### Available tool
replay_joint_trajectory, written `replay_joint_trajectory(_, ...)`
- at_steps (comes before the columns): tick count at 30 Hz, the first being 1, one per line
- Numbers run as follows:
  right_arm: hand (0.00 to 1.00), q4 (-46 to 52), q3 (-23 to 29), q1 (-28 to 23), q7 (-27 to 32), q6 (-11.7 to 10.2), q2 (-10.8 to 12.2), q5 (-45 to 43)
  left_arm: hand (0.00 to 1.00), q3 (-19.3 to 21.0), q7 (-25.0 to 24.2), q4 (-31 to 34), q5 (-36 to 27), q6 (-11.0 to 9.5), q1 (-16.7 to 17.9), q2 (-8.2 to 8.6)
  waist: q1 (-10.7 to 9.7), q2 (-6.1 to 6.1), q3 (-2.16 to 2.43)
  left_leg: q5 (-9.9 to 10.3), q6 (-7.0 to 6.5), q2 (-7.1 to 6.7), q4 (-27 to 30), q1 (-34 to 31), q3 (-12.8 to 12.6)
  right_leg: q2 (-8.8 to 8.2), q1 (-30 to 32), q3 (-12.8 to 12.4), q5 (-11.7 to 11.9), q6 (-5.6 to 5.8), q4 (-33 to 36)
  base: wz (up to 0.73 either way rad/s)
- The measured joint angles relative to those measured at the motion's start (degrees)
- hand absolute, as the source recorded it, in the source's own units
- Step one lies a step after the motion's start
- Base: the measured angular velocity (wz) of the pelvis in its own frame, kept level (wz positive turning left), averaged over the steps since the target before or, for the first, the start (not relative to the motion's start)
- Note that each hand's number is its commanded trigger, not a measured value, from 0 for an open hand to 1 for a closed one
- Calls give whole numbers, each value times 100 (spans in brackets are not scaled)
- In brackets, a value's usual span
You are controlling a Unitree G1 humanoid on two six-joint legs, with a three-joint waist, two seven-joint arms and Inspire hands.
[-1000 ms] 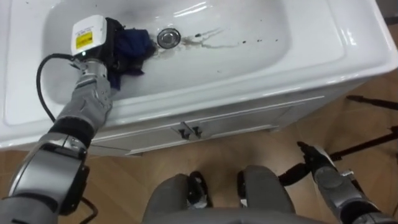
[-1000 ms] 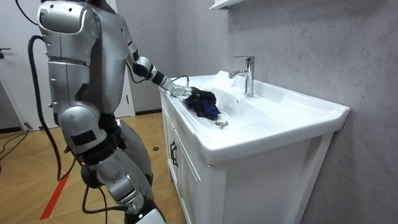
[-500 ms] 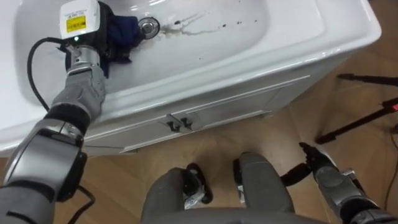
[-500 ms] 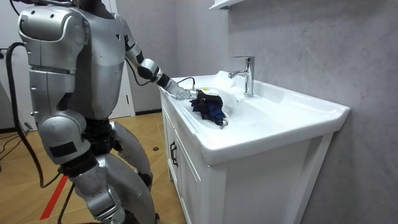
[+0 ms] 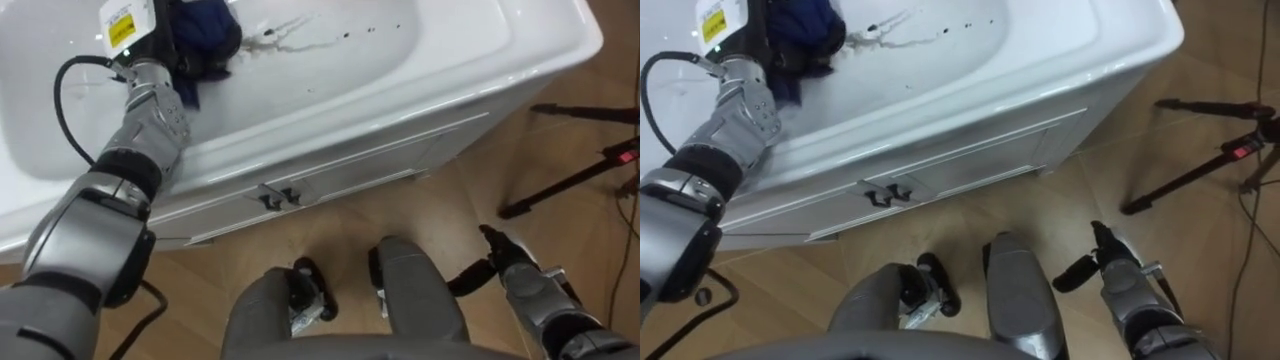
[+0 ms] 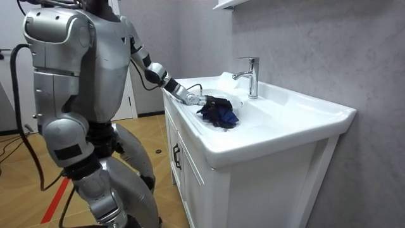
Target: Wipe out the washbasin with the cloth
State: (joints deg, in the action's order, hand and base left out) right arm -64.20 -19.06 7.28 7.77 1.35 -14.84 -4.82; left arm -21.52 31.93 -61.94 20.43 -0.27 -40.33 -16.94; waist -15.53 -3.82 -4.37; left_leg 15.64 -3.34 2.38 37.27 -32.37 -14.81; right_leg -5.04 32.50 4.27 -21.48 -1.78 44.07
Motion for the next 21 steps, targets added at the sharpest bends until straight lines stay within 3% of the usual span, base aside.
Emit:
replay_joint_trajectory(5, 0, 5, -6, 29, 32, -1, 15, 28, 100, -2, -88, 1, -540, -192, -123, 213, -18, 9, 2, 4, -21, 38, 15, -47, -25, -66, 19, 48, -6, 11, -5, 4)
replay_joint_trajectory(21, 0, -58, -7, 398, -83, -132, 207, 700, 100, -30, -527, 157, -1655, -534, -191, 515, -148, 25, 4, 19, -88, 24, 12, -18, -73, -96, -77, 121, -43, 81, -45, 4)
